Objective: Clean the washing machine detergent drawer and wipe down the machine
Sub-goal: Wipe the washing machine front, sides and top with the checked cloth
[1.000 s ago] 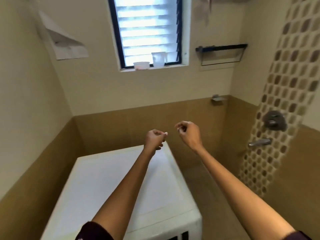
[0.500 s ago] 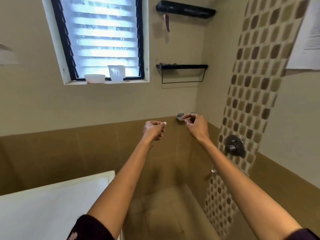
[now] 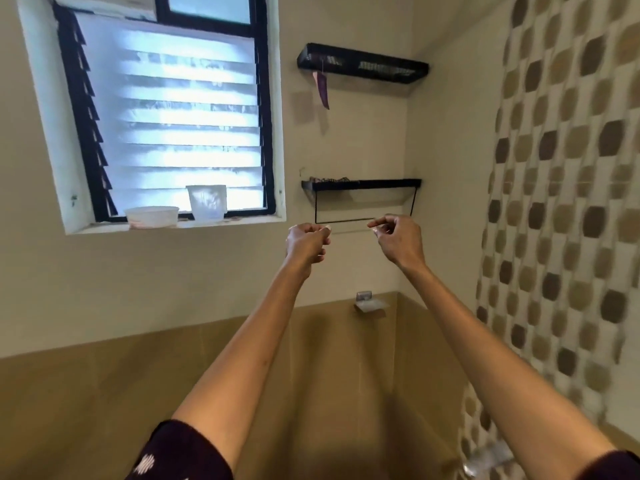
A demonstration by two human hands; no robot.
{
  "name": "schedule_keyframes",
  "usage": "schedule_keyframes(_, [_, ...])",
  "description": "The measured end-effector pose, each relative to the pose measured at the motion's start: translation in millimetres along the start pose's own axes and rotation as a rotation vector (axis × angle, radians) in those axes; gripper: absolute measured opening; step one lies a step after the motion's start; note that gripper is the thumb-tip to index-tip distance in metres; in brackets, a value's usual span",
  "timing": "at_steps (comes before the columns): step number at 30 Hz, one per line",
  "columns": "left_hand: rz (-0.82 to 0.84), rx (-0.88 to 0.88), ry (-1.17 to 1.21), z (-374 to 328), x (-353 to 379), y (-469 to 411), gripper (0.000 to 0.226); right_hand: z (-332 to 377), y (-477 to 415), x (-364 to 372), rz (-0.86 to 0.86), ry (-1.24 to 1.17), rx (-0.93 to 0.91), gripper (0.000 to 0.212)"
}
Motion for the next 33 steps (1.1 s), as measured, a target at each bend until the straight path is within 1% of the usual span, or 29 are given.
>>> schedule_keyframes(2, [-0.035,0.023,-0.037,-3.5,1.6,-39.3,0.017,-5.6,-33.2,15.9,0.011,0.006,-0.002,0.016])
schedule_keyframes(4, [-0.064,0.046,-0.070,-5.8,5.4,-78.8,0.012,-11.9,-68.9,32.2,0.021,0.011,-0.005,0.016])
schedule_keyframes(6, [-0.089,0.086,-0.122,-5.9,10.7,-116.7,0.016,-19.4,-105.6,47.2,0.026,0.014,-0.010,0.016])
schedule_keyframes(9, [-0.125,0.137,-0.190,-6.1,19.3,-166.3,0.015,-23.6,-154.8,66.7,0.040,0.004,-0.054,0.016])
schedule_keyframes(11, [-0.163,0.179,-0.233,-4.5,29.4,-201.3,0.018,-29.2,-191.4,81.5,0.046,-0.001,-0.087,0.016])
schedule_keyframes(14, [-0.227,0.261,-0.347,-8.9,44.3,-246.4,0.020,-37.3,-239.1,102.4,0.067,-0.002,-0.123,0.017])
schedule_keyframes(17, [-0.299,0.274,-0.538,-13.0,61.6,-293.5,0.034,-48.3,-284.7,121.7,0.086,-0.015,-0.151,0.018])
schedule_keyframes(19, [-0.333,0.242,-0.734,-14.2,74.6,-323.9,0.050,-56.4,-310.3,135.0,0.107,-0.015,-0.164,0.019])
schedule_keyframes(21, [-0.306,0.204,-0.891,-12.8,87.9,-350.7,0.056,-64.3,-330.8,147.1,0.129,-0.009,-0.181,0.018])
schedule_keyframes(25, [-0.186,0.139,-1.053,3.1,101.7,-399.4,0.051,-76.6,-353.1,161.3,0.146,-0.023,-0.218,0.018])
schedule_keyframes(27, [-0.133,0.165,-1.053,3.3,103.4,-407.6,0.040,-79.4,-358.1,166.1,0.148,-0.029,-0.235,0.018])
schedule_keyframes(29, [-0.124,0.215,-0.962,-4.4,102.6,-409.5,0.026,-79.2,-362.0,169.9,0.147,-0.050,-0.243,0.018])
schedule_keyframes(31, [-0.186,0.288,-0.826,-14.8,97.9,-405.4,0.019,-77.3,-363.2,174.5,0.149,-0.073,-0.244,0.018])
schedule_keyframes(33, [-0.280,0.421,-0.650,-28.1,94.8,-396.0,0.017,-73.3,-362.3,177.0,0.121,-0.097,-0.258,0.017])
Point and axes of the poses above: each hand's wrist, its own y-axis away from the middle knuckle, its own x-axis out of the palm, z = x × y, the point moved 8 cm from there along -y, towards the middle knuckle, and after that the axes turned 7 degrees about y, right-handed, at the moved point
